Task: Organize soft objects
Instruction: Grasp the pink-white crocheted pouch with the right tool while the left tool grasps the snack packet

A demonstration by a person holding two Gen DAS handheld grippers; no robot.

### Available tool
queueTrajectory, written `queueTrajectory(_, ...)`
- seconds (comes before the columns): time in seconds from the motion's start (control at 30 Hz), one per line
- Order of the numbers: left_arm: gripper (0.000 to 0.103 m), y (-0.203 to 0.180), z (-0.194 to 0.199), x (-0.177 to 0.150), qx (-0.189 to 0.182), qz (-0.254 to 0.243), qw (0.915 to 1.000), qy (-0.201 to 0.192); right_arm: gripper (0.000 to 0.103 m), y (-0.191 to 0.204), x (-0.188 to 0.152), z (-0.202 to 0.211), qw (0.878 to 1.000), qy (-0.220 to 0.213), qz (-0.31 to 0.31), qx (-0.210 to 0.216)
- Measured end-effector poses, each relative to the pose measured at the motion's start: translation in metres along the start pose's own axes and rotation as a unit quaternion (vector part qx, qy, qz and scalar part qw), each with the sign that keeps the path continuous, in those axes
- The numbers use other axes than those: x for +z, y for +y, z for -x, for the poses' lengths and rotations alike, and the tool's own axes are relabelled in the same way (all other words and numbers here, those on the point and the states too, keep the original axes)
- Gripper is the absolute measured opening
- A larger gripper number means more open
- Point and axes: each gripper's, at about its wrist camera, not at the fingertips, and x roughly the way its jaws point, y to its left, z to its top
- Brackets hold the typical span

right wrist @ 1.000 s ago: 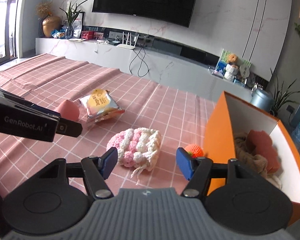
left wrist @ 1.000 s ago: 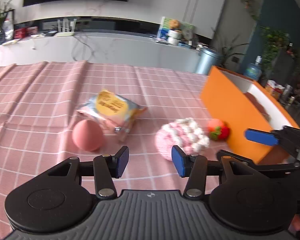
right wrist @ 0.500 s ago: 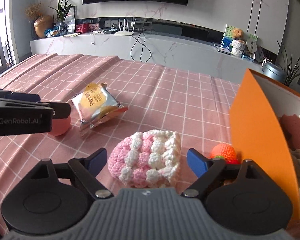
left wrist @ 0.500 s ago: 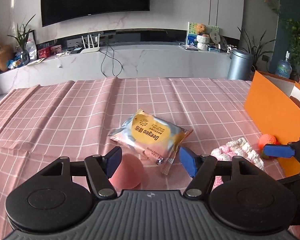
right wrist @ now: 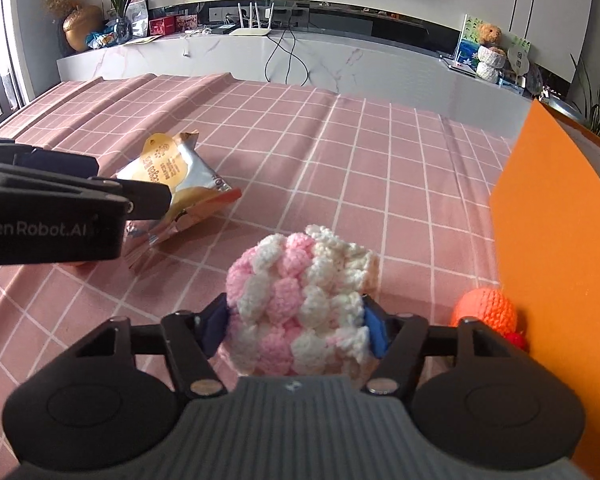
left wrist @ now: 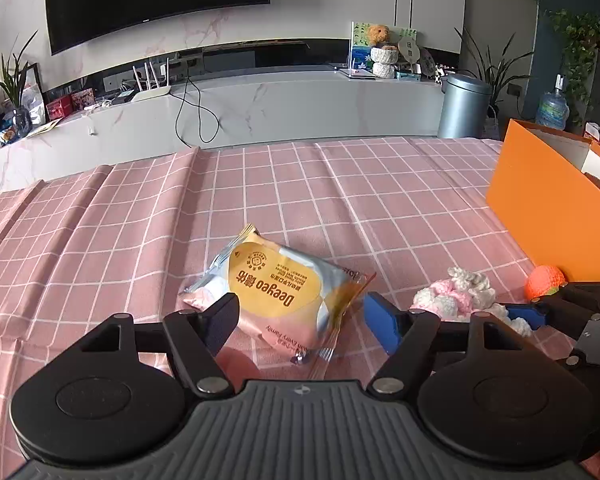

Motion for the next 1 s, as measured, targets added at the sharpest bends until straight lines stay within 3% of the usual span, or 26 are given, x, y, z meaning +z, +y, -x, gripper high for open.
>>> queueTrajectory(0.13, 0.089, -0.008, -0.017, 0.011, 0.011, -0.028, 0.9994, 0.017, 0.050, -0.006, 0.006, -0.003, 1.000, -0.012, 0.002, -0.012)
queueTrajectory(0.27, 0.090, -0.009, -0.029, 0.014, 0.017, 0.000, 0.9996, 0.023, 0.050, -0.003, 0.004, -0.004, 0.999, -0.022, 0.021, -0.009)
queueTrajectory(0.4, 0.091, -0.023, -0.037, 0.007, 0.030, -0.052, 0.9976, 0.034, 0.050, -0.005, 0.003, -0.006, 1.000, -0.027, 0.015, -0.004)
queueTrajectory(0.6, 0.094, -0.029, -0.046, 0.001, 0.046, -0.077, 0.9948, 0.049, 0.051, -0.006, 0.001, -0.006, 0.999, -0.029, 0.018, -0.001)
queueTrajectory(0.77, 0.072, -0.034, -0.045, -0.003, 0.063, -0.109, 0.9915, 0.033, 0.052, -0.007, -0.002, -0.004, 0.999, -0.032, 0.019, 0.000)
queueTrajectory(0.97, 0.032, -0.039, -0.034, -0.003, 0.061, -0.138, 0.9885, -0.006, 0.052, -0.003, -0.003, 0.003, 0.999, -0.031, 0.025, -0.002)
queueTrajectory(1.0, 0.021, -0.040, -0.032, -0.002, 0.056, -0.141, 0.9884, -0.011, 0.052, -0.003, -0.004, 0.005, 0.999, -0.034, 0.027, -0.003)
